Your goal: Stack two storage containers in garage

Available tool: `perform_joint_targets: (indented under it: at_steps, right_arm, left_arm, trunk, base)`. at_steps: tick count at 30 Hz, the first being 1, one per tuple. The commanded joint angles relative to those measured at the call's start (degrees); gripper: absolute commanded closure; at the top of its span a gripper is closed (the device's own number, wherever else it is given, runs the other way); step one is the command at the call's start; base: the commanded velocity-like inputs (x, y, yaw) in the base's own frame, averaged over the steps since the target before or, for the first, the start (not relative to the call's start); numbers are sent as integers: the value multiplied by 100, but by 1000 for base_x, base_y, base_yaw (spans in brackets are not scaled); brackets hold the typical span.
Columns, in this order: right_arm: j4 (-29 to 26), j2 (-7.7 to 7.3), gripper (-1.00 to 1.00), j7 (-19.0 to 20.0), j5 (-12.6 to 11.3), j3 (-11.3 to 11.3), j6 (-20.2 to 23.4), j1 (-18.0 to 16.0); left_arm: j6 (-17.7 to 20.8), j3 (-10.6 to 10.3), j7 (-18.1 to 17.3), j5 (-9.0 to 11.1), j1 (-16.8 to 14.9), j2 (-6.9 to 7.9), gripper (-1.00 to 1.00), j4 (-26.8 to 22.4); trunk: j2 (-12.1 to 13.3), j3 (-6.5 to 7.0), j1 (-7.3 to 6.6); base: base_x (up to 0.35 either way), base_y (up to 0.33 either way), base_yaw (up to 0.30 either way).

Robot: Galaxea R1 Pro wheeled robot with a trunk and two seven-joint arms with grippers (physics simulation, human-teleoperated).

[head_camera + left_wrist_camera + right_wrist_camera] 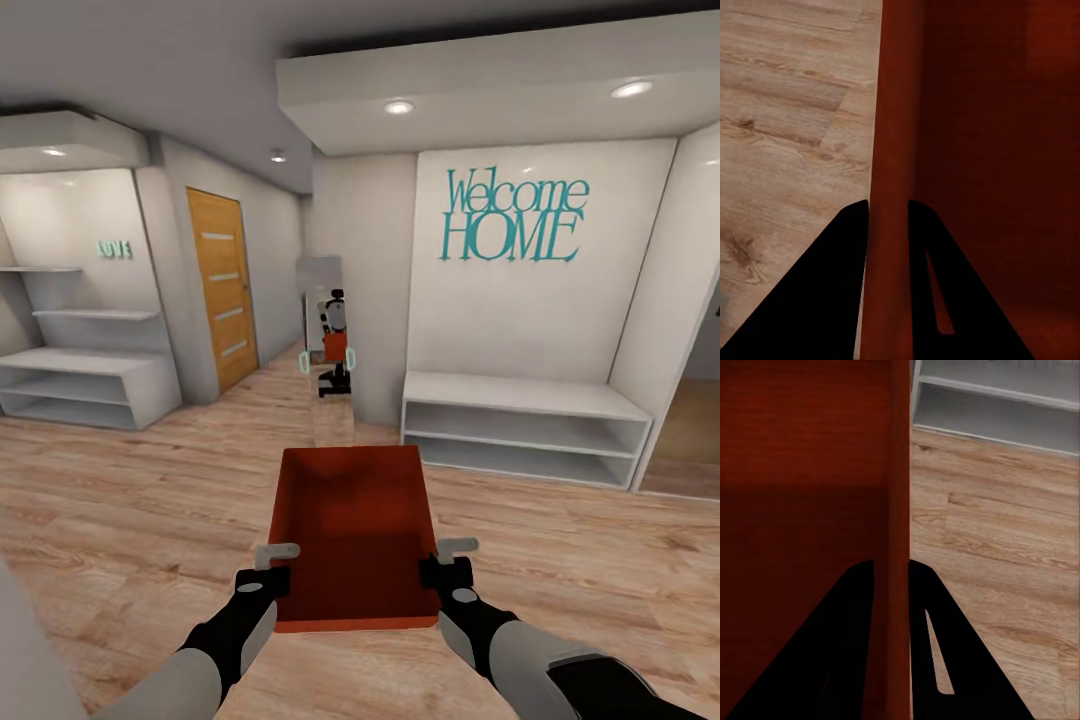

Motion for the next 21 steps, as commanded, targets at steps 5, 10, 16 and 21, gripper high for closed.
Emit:
perform_joint_targets:
  at_steps: [5,10,16,21]
  right_arm:
    - [14,0,100,21,72,-175,16,-1]
    - [14,1,100,19,75,-173,16,-1]
    - [14,-3,100,19,73,-174,16,-1]
    - [14,0,100,21,72,-170,16,-1]
  left_arm:
    - [-5,125,169,-140,-7,0,100,-33]
    - [-5,125,169,-140,-7,0,100,-33]
    - [-5,125,169,-140,-7,0,100,-39]
    - [-5,125,169,-140,-7,0,100,-41]
  trunk:
    - [-6,-8,4]
    - [-6,-8,4]
    - [-6,6,4]
    - [-6,10,4]
  base:
    - [322,0,0]
    - [322,0,45]
    - [322,0,220]
    - [322,0,263]
